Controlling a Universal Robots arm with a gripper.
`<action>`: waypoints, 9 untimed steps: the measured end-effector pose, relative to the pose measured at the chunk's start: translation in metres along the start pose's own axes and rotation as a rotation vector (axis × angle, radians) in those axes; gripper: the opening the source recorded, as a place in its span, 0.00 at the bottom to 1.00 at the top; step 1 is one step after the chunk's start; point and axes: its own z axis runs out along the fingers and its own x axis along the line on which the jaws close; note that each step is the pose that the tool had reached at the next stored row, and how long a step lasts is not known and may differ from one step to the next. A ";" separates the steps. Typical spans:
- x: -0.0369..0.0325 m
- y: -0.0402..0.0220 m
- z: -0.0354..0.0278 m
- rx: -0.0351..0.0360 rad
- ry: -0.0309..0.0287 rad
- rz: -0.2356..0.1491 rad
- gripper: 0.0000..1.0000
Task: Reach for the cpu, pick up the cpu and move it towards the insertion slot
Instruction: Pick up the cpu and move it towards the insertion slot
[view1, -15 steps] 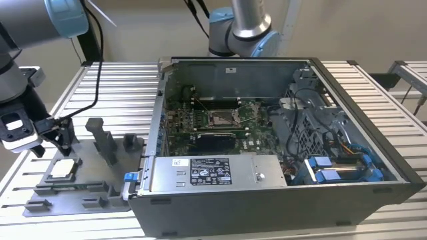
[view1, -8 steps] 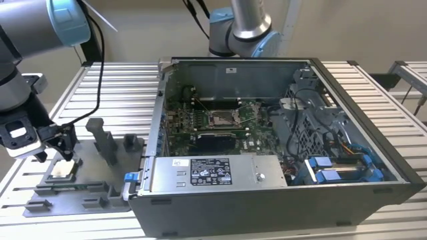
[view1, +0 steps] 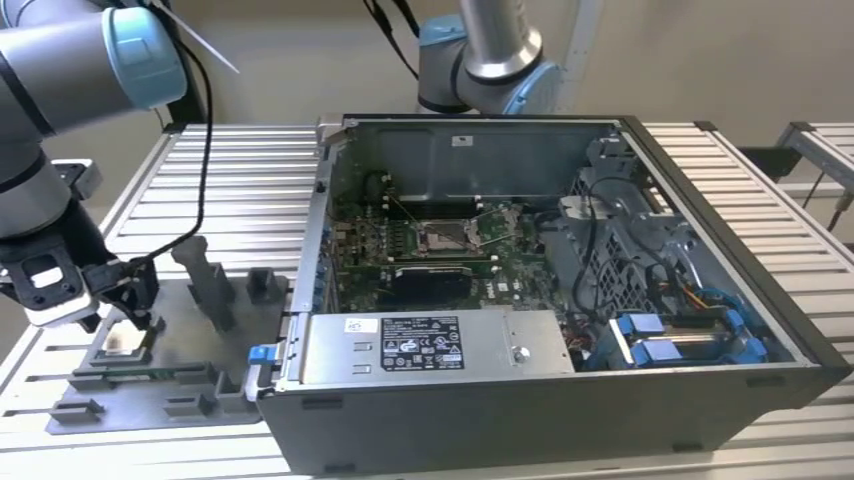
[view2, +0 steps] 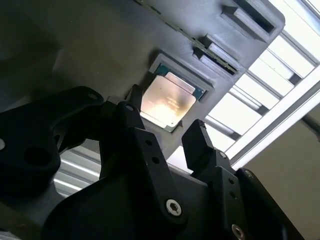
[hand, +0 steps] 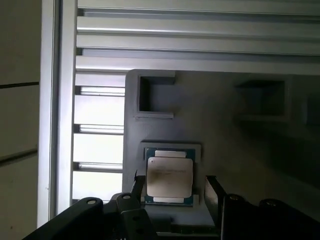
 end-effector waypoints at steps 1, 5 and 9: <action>0.0001 -0.0001 0.0018 -0.0001 -0.0001 0.000 1.00; 0.0020 -0.0003 0.0090 0.0001 0.0002 0.000 1.00; 0.0029 -0.0007 0.0163 -0.0001 0.0000 0.000 1.00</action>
